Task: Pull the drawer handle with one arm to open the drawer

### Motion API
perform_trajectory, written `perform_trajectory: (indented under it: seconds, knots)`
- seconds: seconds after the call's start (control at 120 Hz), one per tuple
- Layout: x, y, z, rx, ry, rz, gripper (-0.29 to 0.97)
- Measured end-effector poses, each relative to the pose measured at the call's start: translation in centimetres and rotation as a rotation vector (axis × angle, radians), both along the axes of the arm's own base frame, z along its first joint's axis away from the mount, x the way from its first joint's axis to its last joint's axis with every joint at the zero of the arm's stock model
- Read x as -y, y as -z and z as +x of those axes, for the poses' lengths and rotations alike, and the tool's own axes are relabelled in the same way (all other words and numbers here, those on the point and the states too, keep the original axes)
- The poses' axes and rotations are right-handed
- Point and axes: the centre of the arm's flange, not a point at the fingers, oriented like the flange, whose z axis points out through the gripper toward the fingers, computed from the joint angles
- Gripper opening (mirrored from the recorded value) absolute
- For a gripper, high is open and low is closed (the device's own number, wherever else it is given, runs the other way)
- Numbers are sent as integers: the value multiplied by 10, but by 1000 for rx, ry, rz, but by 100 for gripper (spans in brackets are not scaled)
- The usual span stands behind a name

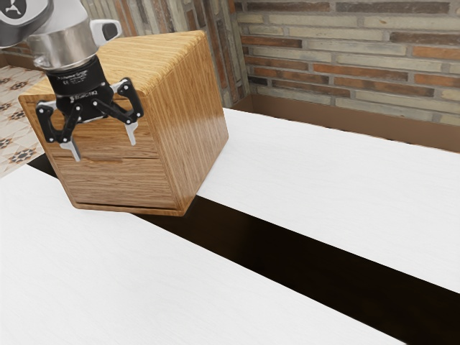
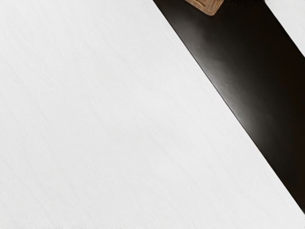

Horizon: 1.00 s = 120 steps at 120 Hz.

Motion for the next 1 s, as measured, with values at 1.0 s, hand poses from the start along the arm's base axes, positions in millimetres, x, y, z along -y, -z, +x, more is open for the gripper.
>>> perform_trajectory:
  seconds: [1.0]
  knots:
    - [-200,-22,-121,290,-1286,9,64]
